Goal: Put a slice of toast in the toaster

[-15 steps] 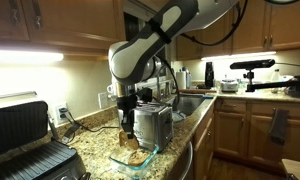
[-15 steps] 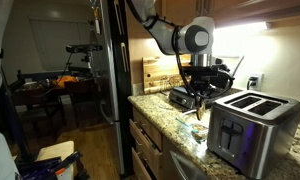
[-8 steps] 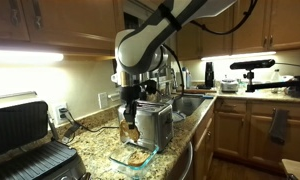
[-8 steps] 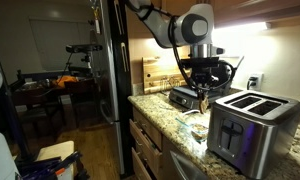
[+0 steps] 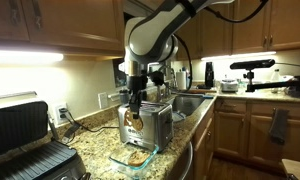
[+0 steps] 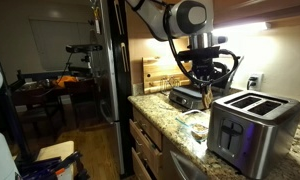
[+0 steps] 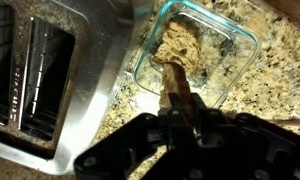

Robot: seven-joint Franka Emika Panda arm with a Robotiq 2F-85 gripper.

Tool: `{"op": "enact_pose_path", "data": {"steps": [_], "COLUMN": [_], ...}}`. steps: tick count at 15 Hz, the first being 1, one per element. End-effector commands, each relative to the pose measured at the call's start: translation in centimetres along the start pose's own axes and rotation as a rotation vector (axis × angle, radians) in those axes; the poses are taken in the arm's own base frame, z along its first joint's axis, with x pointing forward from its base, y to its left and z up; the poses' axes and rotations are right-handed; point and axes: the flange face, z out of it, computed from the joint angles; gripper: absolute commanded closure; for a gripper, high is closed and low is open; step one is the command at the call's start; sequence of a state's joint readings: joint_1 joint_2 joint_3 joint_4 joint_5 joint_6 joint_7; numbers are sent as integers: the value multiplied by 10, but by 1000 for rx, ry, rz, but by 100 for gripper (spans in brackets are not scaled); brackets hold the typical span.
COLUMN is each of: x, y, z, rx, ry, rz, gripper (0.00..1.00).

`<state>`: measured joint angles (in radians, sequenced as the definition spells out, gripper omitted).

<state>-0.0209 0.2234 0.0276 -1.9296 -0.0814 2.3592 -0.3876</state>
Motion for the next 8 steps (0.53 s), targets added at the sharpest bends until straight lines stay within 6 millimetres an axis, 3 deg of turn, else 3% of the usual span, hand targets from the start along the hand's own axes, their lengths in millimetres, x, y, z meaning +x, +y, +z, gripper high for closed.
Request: {"op": "enact_pose_path", "data": {"steps": [1,8], "x": [-25,-40], "y": [-2,7], "z": [-23,-58], "rx": [-27,-67], "ry": [40,107], "rz": [34,65], "gripper": [91,91]}}
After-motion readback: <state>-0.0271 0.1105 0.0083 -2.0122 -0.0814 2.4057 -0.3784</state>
